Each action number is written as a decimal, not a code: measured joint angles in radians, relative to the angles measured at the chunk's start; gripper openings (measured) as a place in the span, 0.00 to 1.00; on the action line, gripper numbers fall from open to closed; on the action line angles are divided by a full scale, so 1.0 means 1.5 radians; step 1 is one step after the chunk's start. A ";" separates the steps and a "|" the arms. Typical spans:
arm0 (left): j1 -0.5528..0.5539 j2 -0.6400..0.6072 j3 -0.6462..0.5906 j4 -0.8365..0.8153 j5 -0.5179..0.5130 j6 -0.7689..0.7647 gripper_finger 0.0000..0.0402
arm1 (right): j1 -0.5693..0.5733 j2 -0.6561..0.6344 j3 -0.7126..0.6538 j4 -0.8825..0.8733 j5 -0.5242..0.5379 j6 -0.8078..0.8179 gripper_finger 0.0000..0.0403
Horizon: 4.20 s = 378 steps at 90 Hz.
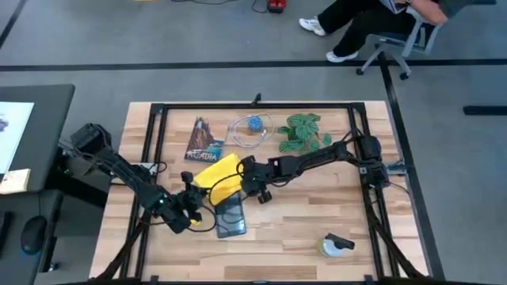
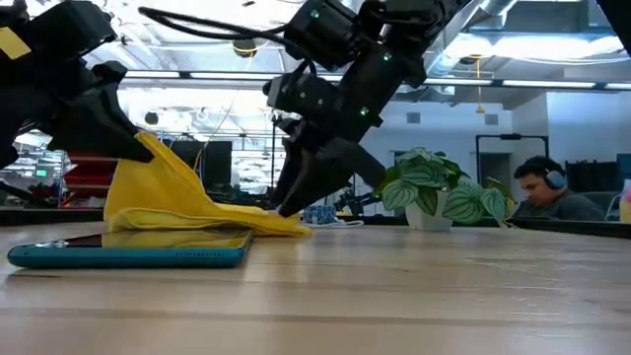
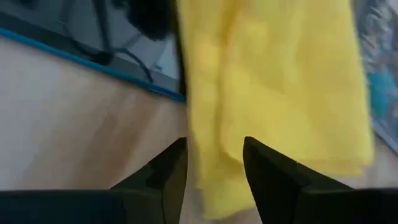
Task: Clean tablet
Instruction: Prepare the microfiber towel to clean the tablet
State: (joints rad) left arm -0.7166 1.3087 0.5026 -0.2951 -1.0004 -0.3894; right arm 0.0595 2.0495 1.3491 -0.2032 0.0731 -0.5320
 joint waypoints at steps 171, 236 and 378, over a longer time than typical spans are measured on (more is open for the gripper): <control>0.000 0.000 0.000 -0.001 0.006 -0.009 0.00 | -0.020 0.010 -0.001 -0.005 0.042 0.045 0.07; 0.000 0.000 0.000 -0.001 0.007 -0.011 0.00 | -0.029 0.006 -0.001 0.004 0.003 0.078 0.23; 0.003 0.000 0.036 -0.004 -0.024 0.029 0.00 | -0.054 0.011 0.111 -0.188 -0.055 0.076 0.27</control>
State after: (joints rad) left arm -0.7120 1.3087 0.5564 -0.3016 -1.0359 -0.3454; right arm -0.0219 2.0666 1.5162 -0.4847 -0.0101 -0.4179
